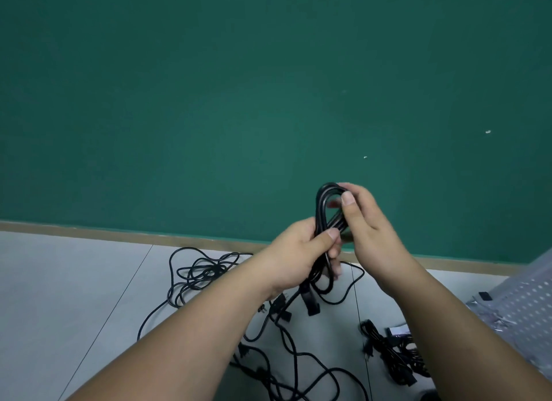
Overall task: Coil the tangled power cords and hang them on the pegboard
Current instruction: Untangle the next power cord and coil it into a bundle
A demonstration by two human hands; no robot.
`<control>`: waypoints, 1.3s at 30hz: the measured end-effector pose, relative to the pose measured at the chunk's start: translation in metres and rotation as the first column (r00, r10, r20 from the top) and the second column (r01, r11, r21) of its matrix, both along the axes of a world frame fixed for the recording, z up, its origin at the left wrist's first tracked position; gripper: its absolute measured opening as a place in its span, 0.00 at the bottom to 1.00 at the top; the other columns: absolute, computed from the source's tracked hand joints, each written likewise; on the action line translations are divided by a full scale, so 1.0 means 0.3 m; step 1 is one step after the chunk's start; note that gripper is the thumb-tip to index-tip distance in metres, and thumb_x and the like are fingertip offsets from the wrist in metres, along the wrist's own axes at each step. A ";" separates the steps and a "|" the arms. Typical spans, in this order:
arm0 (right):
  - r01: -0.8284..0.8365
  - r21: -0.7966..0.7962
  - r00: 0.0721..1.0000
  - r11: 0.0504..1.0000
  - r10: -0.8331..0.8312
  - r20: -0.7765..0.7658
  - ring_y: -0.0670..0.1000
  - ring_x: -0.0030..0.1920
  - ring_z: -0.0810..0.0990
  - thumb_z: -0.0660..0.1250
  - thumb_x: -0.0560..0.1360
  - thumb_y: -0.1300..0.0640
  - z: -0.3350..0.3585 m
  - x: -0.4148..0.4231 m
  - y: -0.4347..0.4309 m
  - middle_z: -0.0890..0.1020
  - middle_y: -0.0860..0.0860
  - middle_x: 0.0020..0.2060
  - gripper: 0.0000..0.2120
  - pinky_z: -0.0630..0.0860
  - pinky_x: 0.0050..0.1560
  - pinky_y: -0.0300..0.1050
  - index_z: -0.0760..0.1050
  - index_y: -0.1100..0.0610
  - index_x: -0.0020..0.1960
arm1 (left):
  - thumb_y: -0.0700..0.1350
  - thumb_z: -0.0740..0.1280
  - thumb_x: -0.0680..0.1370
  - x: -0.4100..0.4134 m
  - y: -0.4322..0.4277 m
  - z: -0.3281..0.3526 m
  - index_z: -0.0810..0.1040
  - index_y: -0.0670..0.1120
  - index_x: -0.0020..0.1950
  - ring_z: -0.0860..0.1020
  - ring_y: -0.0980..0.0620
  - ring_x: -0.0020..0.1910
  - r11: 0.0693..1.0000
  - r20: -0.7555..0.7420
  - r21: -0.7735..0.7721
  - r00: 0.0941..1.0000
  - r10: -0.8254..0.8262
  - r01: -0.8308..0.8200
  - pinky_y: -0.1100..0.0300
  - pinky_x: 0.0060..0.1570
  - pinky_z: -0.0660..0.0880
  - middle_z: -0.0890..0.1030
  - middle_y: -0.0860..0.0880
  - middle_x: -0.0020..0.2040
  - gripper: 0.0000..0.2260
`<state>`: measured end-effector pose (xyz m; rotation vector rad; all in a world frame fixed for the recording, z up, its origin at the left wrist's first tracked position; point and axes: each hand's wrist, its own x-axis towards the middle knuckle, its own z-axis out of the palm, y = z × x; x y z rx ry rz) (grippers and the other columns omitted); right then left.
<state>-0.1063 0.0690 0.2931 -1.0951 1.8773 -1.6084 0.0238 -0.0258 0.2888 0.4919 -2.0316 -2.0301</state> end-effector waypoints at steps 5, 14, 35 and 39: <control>-0.264 0.205 0.918 0.943 0.180 0.352 0.52 0.46 0.85 0.50 0.84 0.33 -0.020 0.067 0.008 0.86 0.49 0.41 0.31 0.83 0.62 0.53 0.79 0.57 0.53 | 0.45 0.60 0.89 -0.011 -0.046 0.023 0.72 0.42 0.53 0.78 0.49 0.34 0.944 -0.147 0.217 0.948 0.282 -0.248 0.51 0.41 0.80 0.73 0.49 0.37 0.08; -0.409 0.258 0.912 0.875 0.382 0.149 0.50 0.40 0.77 0.62 0.85 0.40 -0.026 0.038 0.002 0.77 0.51 0.38 0.19 0.75 0.50 0.53 0.83 0.53 0.55 | 0.46 0.62 0.88 0.012 -0.132 0.080 0.72 0.44 0.50 0.66 0.51 0.26 0.792 -0.182 0.477 0.839 0.513 -0.381 0.57 0.31 0.66 0.66 0.51 0.31 0.09; 0.045 -0.052 0.877 0.998 -0.065 -0.477 0.47 0.34 0.74 0.82 0.71 0.48 0.065 -0.075 0.074 0.80 0.45 0.37 0.12 0.73 0.37 0.39 0.80 0.45 0.48 | 0.78 0.55 0.76 -0.016 -0.043 -0.012 0.77 0.46 0.56 0.77 0.50 0.30 0.948 0.123 -0.313 0.988 0.092 -0.049 0.56 0.36 0.74 0.77 0.51 0.36 0.36; 0.130 0.012 0.867 0.992 -0.107 -0.486 0.47 0.36 0.74 0.83 0.69 0.47 0.060 -0.064 0.071 0.79 0.45 0.37 0.19 0.71 0.37 0.34 0.74 0.47 0.47 | 0.47 0.69 0.84 -0.023 -0.004 -0.015 0.74 0.49 0.59 0.76 0.57 0.35 0.966 0.063 -0.239 0.995 -0.081 0.094 0.52 0.44 0.77 0.78 0.61 0.36 0.06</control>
